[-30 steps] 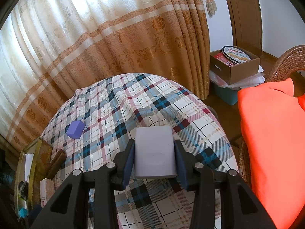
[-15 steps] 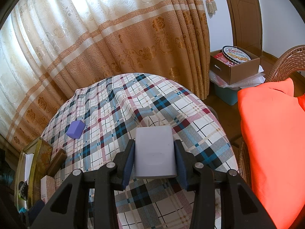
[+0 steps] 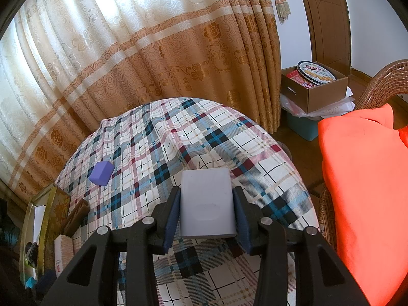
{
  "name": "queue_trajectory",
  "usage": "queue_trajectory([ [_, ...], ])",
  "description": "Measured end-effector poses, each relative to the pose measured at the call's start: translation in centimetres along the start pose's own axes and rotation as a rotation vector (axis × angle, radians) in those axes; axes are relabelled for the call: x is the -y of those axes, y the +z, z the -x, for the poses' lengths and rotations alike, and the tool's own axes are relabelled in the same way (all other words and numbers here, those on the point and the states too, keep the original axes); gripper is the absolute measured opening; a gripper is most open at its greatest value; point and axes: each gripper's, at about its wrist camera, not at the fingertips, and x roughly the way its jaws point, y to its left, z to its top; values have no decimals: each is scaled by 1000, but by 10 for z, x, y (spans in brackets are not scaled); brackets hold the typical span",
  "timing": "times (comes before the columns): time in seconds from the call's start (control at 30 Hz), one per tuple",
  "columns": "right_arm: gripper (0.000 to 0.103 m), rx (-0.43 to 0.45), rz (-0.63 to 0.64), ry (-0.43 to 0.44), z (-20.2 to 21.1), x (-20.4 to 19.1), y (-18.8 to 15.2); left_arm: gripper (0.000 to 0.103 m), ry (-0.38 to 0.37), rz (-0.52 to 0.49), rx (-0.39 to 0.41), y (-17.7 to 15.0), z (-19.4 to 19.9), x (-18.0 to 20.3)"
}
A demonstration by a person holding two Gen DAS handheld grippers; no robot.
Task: Organize rigid objects
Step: 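Move the left gripper to the white red-seal box while the right gripper holds the charger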
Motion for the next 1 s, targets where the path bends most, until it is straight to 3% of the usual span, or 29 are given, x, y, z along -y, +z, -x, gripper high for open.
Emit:
queue_trajectory([
  [0.13, 44, 0, 1, 0, 0, 1, 0, 103, 22, 31, -15, 6, -4, 1],
  [0.47, 44, 0, 3, 0, 0, 1, -1, 103, 6, -1, -13, 23, -13, 7],
  [0.6, 44, 0, 3, -1, 0, 0, -1, 103, -28, 11, -20, 26, -10, 3],
  [0.8, 44, 0, 6, -2, -1, 0, -1, 103, -20, -7, -47, 35, -21, 7],
  [1.0, 44, -1, 6, -1, 0, 1, -2, 98, -75, -57, -12, 28, -16, 17],
])
